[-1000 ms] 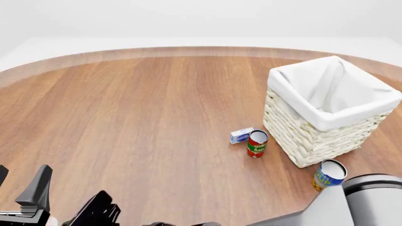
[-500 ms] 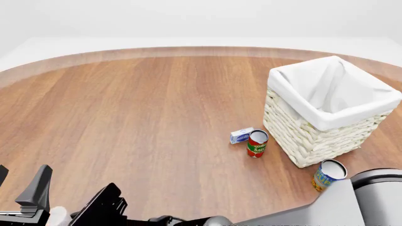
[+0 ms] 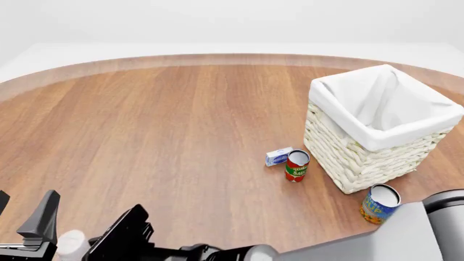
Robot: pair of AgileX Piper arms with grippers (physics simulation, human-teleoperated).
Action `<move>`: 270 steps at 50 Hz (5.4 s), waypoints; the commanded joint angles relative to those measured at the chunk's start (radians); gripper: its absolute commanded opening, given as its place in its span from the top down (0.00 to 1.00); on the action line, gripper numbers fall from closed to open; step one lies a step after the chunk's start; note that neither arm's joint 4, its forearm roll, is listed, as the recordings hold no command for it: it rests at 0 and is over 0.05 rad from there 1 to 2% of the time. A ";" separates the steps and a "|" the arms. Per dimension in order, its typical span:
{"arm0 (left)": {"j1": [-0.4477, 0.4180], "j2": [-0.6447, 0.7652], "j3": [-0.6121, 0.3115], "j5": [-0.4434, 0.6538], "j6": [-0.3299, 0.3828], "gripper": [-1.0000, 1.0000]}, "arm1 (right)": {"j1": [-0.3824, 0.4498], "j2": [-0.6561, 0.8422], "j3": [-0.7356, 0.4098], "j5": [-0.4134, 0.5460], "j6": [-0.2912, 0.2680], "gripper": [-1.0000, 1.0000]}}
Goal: Pick up the ketchup, and put it in the basket.
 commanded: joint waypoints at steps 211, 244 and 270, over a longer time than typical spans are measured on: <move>0.000 0.000 0.001 0.000 0.000 0.00 | -0.822 -0.433 0.105 -0.052 0.100 1.00; 0.000 0.000 0.001 0.000 0.000 0.00 | -1.116 -0.584 0.225 -0.120 0.168 1.00; 0.000 0.000 0.001 0.000 0.000 0.00 | -1.298 -0.724 0.305 -0.087 0.211 1.00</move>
